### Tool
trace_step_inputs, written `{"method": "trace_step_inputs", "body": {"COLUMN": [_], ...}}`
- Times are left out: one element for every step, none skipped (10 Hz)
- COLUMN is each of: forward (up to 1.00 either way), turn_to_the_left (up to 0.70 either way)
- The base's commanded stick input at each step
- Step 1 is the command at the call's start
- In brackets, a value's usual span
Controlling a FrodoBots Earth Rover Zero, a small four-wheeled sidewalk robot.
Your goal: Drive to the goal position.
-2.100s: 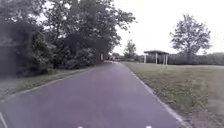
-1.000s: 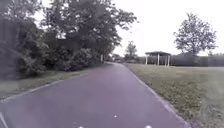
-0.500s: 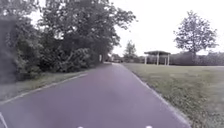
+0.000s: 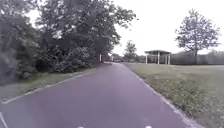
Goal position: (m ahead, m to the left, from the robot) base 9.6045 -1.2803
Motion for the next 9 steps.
{"method": "trace_step_inputs", "body": {"forward": [0.7, 0.7, 0.7, 0.7, 0.7, 0.7, 0.7, 0.7, 0.7], "turn_to_the_left": [-0.15, -0.15, -0.15, -0.07, -0.01, -0.01, -0.01, -0.01, -0.01]}}
